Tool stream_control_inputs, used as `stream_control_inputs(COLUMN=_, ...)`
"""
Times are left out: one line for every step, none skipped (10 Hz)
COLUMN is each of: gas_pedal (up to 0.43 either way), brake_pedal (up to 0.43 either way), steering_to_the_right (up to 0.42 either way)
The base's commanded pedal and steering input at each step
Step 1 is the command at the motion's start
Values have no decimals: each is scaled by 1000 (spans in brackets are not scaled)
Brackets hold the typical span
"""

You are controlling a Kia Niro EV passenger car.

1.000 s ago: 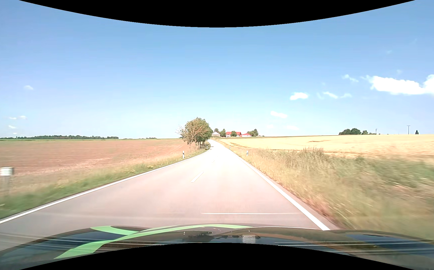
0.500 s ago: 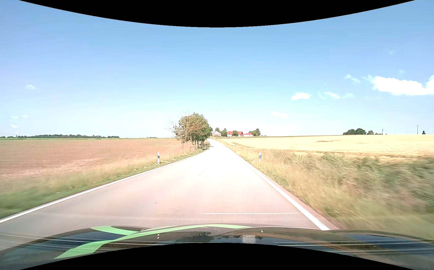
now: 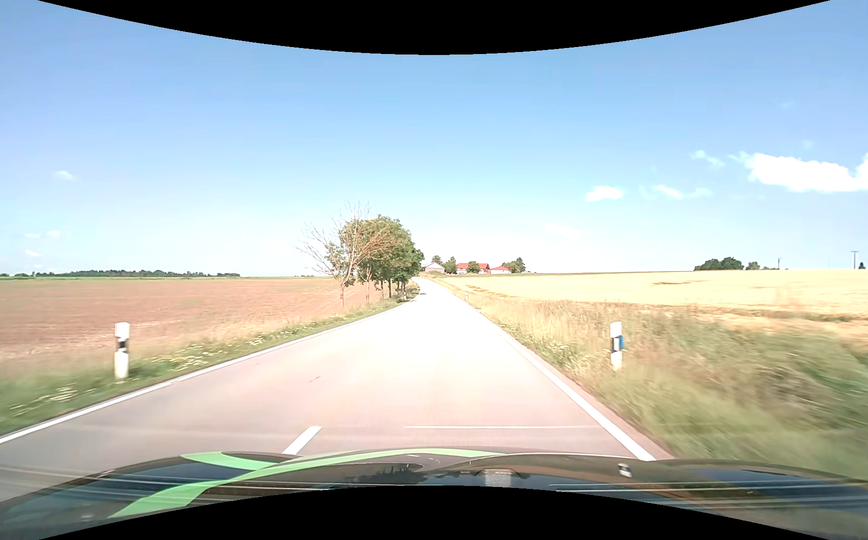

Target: Follow the waypoints while adhering to traffic rules and regulations

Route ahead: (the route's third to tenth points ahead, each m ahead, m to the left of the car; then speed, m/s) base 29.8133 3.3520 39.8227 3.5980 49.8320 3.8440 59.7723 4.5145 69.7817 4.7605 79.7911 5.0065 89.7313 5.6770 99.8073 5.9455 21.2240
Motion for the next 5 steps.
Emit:
stream_control_inputs(gas_pedal=248, brake_pedal=0, steering_to_the_right=-3)
stream_control_inputs(gas_pedal=240, brake_pedal=0, steering_to_the_right=-3)
stream_control_inputs(gas_pedal=228, brake_pedal=0, steering_to_the_right=-4)
stream_control_inputs(gas_pedal=220, brake_pedal=0, steering_to_the_right=-4)
stream_control_inputs(gas_pedal=228, brake_pedal=0, steering_to_the_right=-4)
